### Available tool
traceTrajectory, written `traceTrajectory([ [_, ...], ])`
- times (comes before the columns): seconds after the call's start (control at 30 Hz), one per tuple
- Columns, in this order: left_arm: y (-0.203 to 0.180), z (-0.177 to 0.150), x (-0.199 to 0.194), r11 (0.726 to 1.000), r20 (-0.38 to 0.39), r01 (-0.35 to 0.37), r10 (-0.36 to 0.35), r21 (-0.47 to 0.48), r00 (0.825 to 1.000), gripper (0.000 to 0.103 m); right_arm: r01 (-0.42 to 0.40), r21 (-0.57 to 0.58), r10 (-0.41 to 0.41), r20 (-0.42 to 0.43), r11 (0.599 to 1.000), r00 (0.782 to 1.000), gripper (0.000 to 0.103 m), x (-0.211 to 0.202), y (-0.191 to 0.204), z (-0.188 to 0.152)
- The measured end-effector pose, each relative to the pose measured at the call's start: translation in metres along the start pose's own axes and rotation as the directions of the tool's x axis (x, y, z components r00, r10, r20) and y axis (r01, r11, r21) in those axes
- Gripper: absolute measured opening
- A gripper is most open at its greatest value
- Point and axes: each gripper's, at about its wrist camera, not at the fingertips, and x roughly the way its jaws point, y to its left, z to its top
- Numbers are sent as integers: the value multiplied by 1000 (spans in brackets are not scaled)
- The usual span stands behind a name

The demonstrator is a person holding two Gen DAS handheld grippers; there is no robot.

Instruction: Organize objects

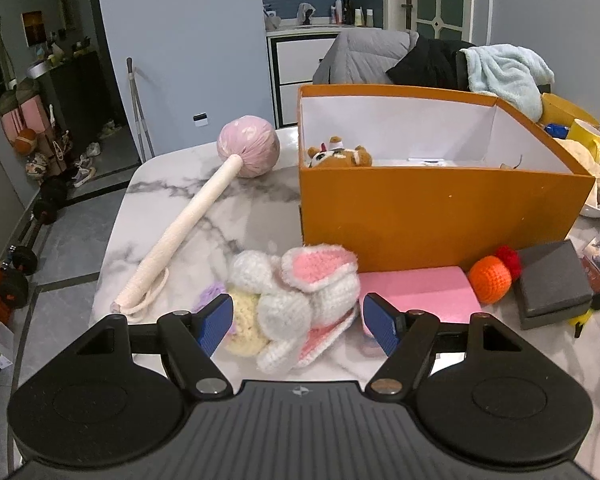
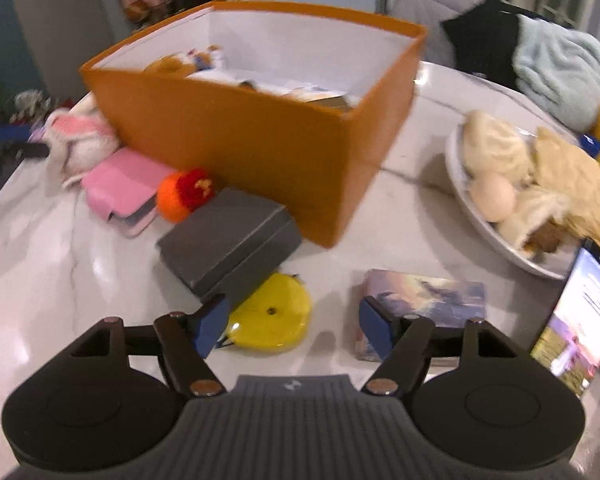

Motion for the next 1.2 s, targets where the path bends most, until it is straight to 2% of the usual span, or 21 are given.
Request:
traceTrajectory([
  [0.1,-3,0,1,1000,0,2,-2,7,1000,85,-20,-23,20,-8,1000,1000,74,6,8,-3],
  [0.33,-3,0,6,999,-10,-24,24,26,1000,86,62,-50,-63,-17,997,998,73,25,21,-7],
  [0.4,0,0,8,999,-6,-22,22,30,1000,86,68,-58,-70,-28,996,997,67,32,22,-8],
  [0.5,3,0,14,999,-9,-24,25,34,1000,86,31,-49,-33,-48,998,998,56,31,19,-5],
  [0.6,7,-1,21,999,-12,-31,31,35,999,87,-11,-69,3,-122,998,993,56,30,20,0],
  [0.67,7,1,23,999,-6,-17,18,50,1000,89,-39,-121,20,-160,992,987,56,28,25,-2],
  [0.73,3,-1,27,996,-10,4,-3,84,1000,94,-73,-169,43,-177,983,983,56,26,31,-6],
  [0.87,-15,-8,31,974,-18,-45,50,221,999,95,-130,-229,84,-200,965,976,56,21,41,-13],
  [0.93,-19,-12,30,965,-17,-63,70,254,997,82,-121,-234,77,-189,965,979,59,20,43,-16],
  [0.97,-20,-13,28,957,-3,-97,102,272,995,57,-122,-232,79,-187,965,979,60,20,42,-16],
  [1.0,-20,-13,25,949,4,-119,123,291,992,50,-122,-232,78,-189,965,979,60,20,42,-18],
  [1.03,-18,-12,22,951,1,-97,101,295,995,46,-122,-232,77,-194,965,978,60,18,41,-19],
  [1.07,-14,-12,19,956,1,-69,72,285,997,37,-124,-227,80,-194,966,978,59,17,40,-20],
  [1.1,-12,-14,16,959,-1,-52,54,279,999,34,-129,-217,88,-189,968,978,60,17,38,-20],
  [1.2,-13,-20,10,945,-37,-32,46,324,998,32,-139,-200,102,-185,970,977,60,17,36,-18],
])
